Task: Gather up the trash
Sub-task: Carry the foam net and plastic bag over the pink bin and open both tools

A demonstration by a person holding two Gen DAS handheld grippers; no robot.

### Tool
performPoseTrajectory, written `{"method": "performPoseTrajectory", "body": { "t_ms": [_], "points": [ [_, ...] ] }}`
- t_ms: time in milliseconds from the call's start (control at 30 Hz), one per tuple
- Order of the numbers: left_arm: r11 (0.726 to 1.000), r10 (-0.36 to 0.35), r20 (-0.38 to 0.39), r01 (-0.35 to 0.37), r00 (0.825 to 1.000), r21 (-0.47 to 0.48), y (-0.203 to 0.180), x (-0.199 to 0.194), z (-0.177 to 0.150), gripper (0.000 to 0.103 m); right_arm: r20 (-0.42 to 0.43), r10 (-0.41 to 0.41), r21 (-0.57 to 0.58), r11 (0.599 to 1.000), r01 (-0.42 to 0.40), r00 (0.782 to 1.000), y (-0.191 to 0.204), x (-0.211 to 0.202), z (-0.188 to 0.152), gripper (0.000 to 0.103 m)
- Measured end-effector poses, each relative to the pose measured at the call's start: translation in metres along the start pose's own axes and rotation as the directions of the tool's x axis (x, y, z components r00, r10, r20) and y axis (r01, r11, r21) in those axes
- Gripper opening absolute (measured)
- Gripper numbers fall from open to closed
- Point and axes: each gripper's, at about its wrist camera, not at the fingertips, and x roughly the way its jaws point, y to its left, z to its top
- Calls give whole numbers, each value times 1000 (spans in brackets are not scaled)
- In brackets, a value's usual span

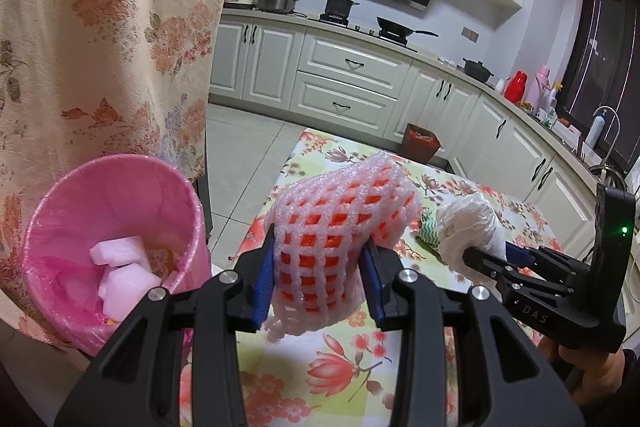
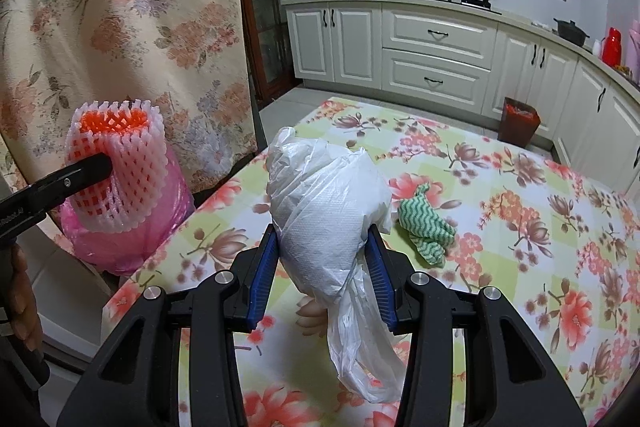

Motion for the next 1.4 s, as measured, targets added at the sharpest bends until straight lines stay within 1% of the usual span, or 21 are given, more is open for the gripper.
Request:
{"method": "performPoseTrajectory", "body": {
  "t_ms": [367,667,900,1167,1400],
  "points": [
    [999,27,48,-25,998,-31,18,-25,5,37,28,7,-29,1000,-6,1000,17,-16,6,42],
    [994,84,99,-76,992,-79,50,-51,12,37,51,26,-59,998,-23,998,35,-22,17,42],
    [985,136,131,-120,982,-123,80,-68,16,37,59,62,-92,994,-56,996,59,-20,28,42],
    [969,203,156,-175,967,-176,116,-86,19,37,60,112,-137,985,-103,992,92,-13,43,42],
    [956,244,168,-208,955,-207,136,-94,23,37,54,158,-173,974,-146,986,122,-1,57,42]
  ]
}}
